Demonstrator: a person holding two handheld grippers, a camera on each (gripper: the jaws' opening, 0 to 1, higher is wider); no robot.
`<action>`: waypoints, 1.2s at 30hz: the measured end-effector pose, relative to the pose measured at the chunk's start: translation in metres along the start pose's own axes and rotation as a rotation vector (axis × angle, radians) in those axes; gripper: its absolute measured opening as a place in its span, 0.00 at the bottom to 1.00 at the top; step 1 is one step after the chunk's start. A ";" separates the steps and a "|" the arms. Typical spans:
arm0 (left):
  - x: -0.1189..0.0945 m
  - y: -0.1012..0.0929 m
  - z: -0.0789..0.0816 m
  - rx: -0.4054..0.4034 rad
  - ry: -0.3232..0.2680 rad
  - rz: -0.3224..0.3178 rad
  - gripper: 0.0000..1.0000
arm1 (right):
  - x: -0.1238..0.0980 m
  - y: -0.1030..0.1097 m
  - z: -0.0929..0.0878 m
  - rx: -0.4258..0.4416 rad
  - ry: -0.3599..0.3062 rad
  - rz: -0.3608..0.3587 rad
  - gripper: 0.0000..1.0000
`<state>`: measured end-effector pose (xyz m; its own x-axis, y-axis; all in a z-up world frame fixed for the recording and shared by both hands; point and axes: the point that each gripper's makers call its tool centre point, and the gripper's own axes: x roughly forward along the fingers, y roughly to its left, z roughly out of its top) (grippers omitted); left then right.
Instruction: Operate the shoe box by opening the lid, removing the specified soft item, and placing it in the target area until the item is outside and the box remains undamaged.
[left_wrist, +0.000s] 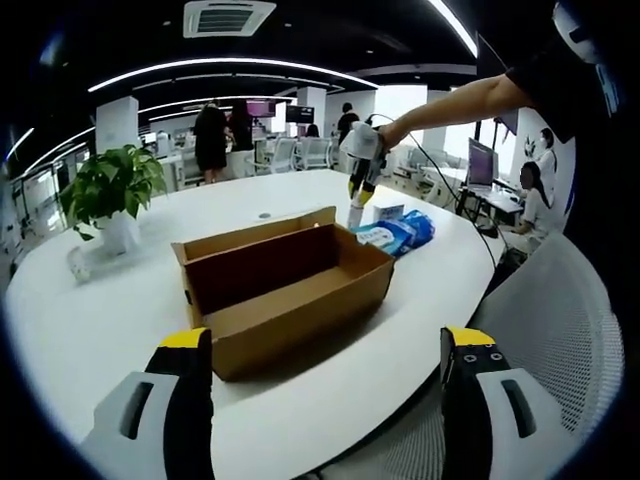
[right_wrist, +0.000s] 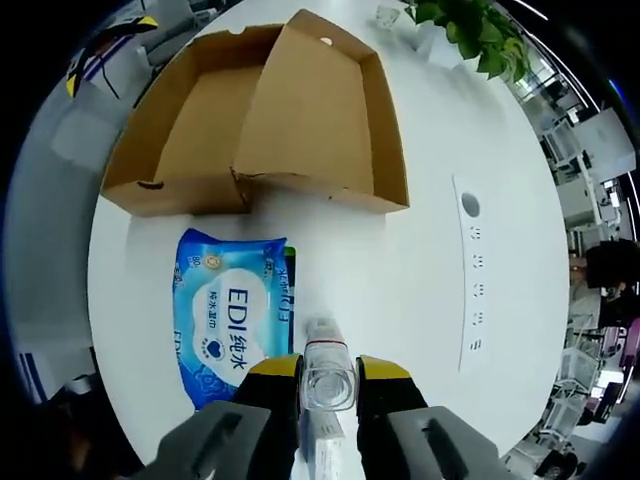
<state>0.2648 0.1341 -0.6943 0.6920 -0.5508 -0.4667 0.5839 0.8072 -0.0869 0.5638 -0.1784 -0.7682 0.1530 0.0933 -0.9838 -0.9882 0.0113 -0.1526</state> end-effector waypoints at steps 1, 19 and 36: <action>0.000 0.000 0.000 -0.002 0.001 0.001 0.98 | 0.000 0.001 0.000 0.013 0.000 0.007 0.16; -0.002 0.004 -0.005 -0.015 0.007 0.014 0.97 | 0.000 0.005 0.009 -0.029 -0.014 0.015 0.17; 0.002 0.021 -0.009 -0.067 0.023 0.060 0.93 | -0.003 -0.003 0.014 -0.034 -0.041 -0.014 0.22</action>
<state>0.2751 0.1521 -0.7047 0.7147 -0.4965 -0.4927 0.5114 0.8515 -0.1161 0.5665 -0.1651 -0.7634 0.1654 0.1343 -0.9770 -0.9853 -0.0214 -0.1697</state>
